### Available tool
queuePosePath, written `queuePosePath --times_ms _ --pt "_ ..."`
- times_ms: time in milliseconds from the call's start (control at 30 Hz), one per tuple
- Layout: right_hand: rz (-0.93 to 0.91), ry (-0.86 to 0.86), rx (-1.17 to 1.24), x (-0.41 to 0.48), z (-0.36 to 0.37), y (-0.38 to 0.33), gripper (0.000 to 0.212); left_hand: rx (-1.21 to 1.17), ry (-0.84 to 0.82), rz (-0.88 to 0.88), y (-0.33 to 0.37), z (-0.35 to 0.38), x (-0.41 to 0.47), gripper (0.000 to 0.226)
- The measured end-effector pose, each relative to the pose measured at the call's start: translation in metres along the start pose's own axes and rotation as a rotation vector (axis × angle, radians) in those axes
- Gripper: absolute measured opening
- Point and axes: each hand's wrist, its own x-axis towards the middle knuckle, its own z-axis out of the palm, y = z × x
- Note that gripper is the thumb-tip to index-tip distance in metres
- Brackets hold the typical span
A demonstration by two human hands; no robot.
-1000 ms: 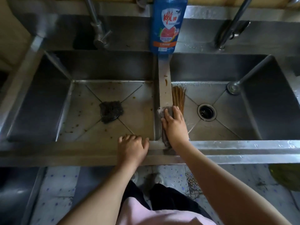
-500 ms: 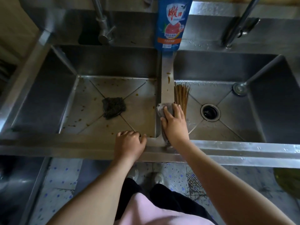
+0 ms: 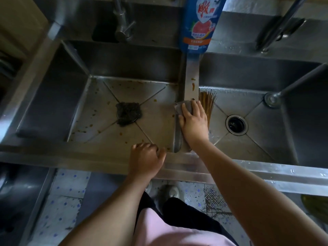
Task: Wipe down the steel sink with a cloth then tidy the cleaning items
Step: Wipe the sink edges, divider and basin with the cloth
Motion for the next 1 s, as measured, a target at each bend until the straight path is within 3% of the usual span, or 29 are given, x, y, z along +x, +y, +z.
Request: queuePosePath --times_ms 200,400,533,633,1000 --pt "-0.006 0.021 0.032 0.022 -0.005 0.001 0.048 0.035 -0.024 -0.01 0.001 0.0 0.0 0.057" --pt "0.004 -0.029 0.031 -0.025 -0.002 -0.001 0.049 0.009 0.003 0.019 -0.001 -0.001 0.001 0.064" --pt "0.001 -0.041 -0.011 -0.051 0.007 -0.002 0.049 0.038 -0.028 0.034 0.0 -0.002 0.002 0.054" --pt "-0.006 -0.014 -0.027 -0.042 0.009 -0.002 0.048 0.04 -0.04 0.03 0.0 -0.004 0.003 0.045" --pt "-0.057 -0.005 0.009 0.028 -0.007 0.004 0.046 0.014 -0.008 0.011 0.0 -0.001 -0.001 0.063"
